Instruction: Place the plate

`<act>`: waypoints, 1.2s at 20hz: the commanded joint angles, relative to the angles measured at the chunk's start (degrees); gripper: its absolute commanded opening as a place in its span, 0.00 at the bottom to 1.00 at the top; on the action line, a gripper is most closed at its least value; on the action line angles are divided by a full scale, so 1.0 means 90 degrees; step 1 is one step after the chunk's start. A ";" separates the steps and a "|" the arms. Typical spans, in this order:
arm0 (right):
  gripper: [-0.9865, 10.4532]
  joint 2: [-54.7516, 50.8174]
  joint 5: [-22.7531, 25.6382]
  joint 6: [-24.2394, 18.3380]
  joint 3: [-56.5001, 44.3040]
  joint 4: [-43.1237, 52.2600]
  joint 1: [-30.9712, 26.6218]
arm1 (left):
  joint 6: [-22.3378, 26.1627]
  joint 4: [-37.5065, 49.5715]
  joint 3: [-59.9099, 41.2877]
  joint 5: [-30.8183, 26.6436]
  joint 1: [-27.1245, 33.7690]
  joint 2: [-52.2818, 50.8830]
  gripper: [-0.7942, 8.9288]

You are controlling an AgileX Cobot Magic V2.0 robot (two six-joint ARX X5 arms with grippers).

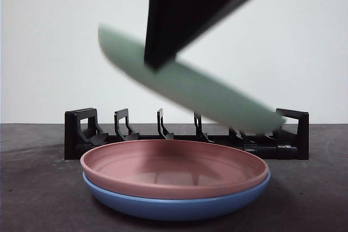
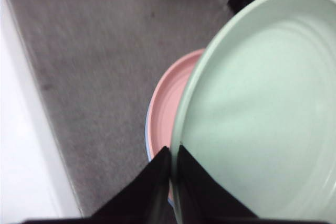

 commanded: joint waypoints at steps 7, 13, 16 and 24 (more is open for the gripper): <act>0.10 0.1328 -0.0138 -0.0746 0.0068 0.0714 -0.0005 | -0.0095 0.0070 0.0107 0.0000 0.0002 0.0005 0.37; 0.10 0.1508 -0.0335 -0.0918 0.0068 0.0724 -0.0170 | -0.0095 0.0070 0.0107 0.0000 0.0002 0.0005 0.37; 0.10 0.1508 -0.0338 -0.0964 0.0068 0.0724 -0.0177 | -0.0092 0.0070 0.0107 -0.0002 0.0000 0.0005 0.37; 0.10 0.1508 -0.0665 -0.1158 0.0070 0.0714 -0.0194 | -0.0092 0.0073 0.0107 -0.0002 0.0002 0.0005 0.37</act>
